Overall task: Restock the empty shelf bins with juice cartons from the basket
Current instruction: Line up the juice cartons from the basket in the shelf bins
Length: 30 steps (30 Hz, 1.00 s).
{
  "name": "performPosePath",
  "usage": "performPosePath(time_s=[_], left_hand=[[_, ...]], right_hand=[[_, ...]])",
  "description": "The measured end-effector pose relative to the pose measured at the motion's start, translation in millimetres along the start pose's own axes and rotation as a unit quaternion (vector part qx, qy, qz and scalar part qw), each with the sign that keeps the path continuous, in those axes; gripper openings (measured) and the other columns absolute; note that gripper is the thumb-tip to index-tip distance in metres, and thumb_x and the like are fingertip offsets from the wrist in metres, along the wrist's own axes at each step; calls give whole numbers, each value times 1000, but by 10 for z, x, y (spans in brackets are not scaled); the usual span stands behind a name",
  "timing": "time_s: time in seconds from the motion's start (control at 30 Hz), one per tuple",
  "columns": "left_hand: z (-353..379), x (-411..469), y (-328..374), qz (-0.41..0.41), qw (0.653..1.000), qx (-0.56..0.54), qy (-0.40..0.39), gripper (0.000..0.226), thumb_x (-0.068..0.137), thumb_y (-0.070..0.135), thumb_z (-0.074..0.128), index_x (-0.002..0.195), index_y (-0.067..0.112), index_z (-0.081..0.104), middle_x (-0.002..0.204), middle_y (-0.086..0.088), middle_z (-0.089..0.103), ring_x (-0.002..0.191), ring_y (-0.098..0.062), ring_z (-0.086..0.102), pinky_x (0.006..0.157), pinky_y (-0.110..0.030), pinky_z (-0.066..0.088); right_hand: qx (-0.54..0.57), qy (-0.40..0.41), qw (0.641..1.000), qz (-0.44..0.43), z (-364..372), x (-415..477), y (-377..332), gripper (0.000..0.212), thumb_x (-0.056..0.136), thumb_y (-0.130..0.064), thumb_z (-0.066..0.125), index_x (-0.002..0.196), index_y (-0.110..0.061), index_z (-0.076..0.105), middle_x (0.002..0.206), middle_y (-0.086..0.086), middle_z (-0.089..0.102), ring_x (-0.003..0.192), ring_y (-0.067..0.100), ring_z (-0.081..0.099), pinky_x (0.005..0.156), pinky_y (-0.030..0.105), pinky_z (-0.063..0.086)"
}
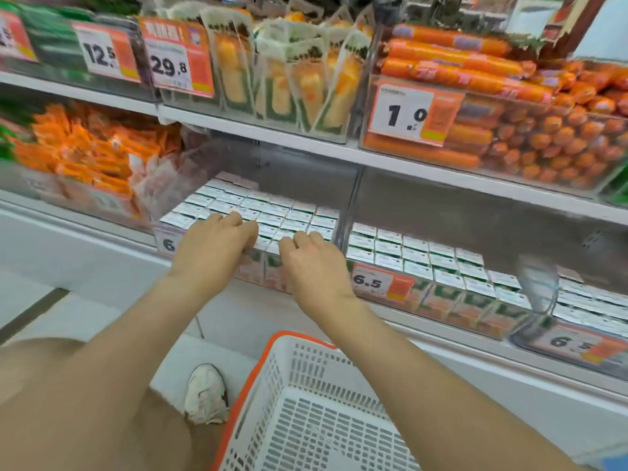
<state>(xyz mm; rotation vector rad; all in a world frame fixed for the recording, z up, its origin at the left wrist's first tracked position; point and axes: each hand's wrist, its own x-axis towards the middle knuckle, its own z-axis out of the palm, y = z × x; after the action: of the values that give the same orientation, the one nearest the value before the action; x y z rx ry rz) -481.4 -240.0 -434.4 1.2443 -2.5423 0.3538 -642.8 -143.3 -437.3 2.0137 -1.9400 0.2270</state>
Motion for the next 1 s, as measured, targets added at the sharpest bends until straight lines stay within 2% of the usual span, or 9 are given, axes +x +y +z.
performPosePath(time_s=[0.07, 0.13, 0.2, 0.27, 0.43, 0.63, 0.73, 0.9, 1.0], left_hand=[[-11, 6, 25, 0, 1000, 8, 2, 29, 78, 22, 87, 88, 29, 61, 87, 4, 61, 83, -30, 59, 64, -37, 38], [-26, 17, 65, -5, 1000, 10, 11, 23, 83, 23, 83, 87, 30, 61, 89, 7, 62, 88, -27, 60, 67, -36, 32], [-29, 29, 89, -17, 1000, 14, 18, 26, 85, 20, 80, 84, 29, 56, 87, 9, 56, 84, -23, 54, 67, -35, 30], [-43, 33, 87, -29, 999, 14, 24, 28, 86, 15, 77, 83, 29, 53, 86, 9, 53, 81, -22, 48, 62, -34, 27], [-101, 101, 116, -42, 999, 18, 20, 29, 82, 0, 71, 88, 25, 57, 94, 6, 59, 95, -23, 56, 52, -31, 19], [-82, 305, 206, -41, 999, 20, 8, 41, 76, -9, 70, 91, 23, 50, 96, 4, 54, 97, -27, 60, 58, -37, 35], [24, 357, 251, -45, 999, 26, -1, 47, 77, -7, 74, 92, 26, 43, 98, 3, 54, 101, -26, 60, 60, -37, 36], [73, 295, 313, -64, 996, 53, -11, 51, 77, -8, 74, 114, 19, 52, 113, -2, 56, 112, -28, 56, 58, -37, 35], [38, 273, 361, -76, 997, 34, -6, 42, 80, -6, 72, 113, 16, 57, 111, -6, 59, 108, -32, 59, 64, -38, 35]], right_hand=[[11, 7, 999, 33, -5, 43, -38, 43, 63, -12, 90, 99, -13, 66, 93, 6, 67, 88, 29, 64, 57, 33, 32], [15, 8, 999, 43, -2, 63, -45, 30, 82, -20, 79, 107, -14, 63, 105, 4, 67, 100, 29, 61, 62, 35, 31], [6, 6, 999, 46, -28, 84, -39, 26, 90, -23, 72, 112, -13, 61, 111, 5, 65, 104, 30, 59, 66, 37, 30], [-6, 11, 998, 55, -57, 112, -33, 27, 90, -24, 72, 111, -13, 61, 109, 6, 66, 102, 31, 60, 66, 37, 30], [-8, 17, 997, 76, -76, 178, -23, 24, 87, -19, 73, 107, -12, 62, 103, 8, 66, 93, 33, 63, 62, 37, 30], [-42, 10, 995, 88, -70, 379, 149, 22, 90, -23, 72, 107, -14, 62, 106, 8, 62, 94, 34, 65, 63, 37, 30], [-45, -6, 996, 79, 29, 406, 174, 26, 91, -25, 72, 112, -14, 60, 108, 8, 63, 96, 35, 65, 63, 37, 30], [-16, -6, 998, 67, 130, 400, 202, 24, 93, -26, 68, 113, -15, 60, 105, 9, 64, 94, 35, 65, 64, 37, 32], [20, -21, 999, 22, 38, 394, 293, 16, 98, -26, 60, 109, -15, 62, 102, 8, 65, 96, 36, 64, 63, 37, 38]])
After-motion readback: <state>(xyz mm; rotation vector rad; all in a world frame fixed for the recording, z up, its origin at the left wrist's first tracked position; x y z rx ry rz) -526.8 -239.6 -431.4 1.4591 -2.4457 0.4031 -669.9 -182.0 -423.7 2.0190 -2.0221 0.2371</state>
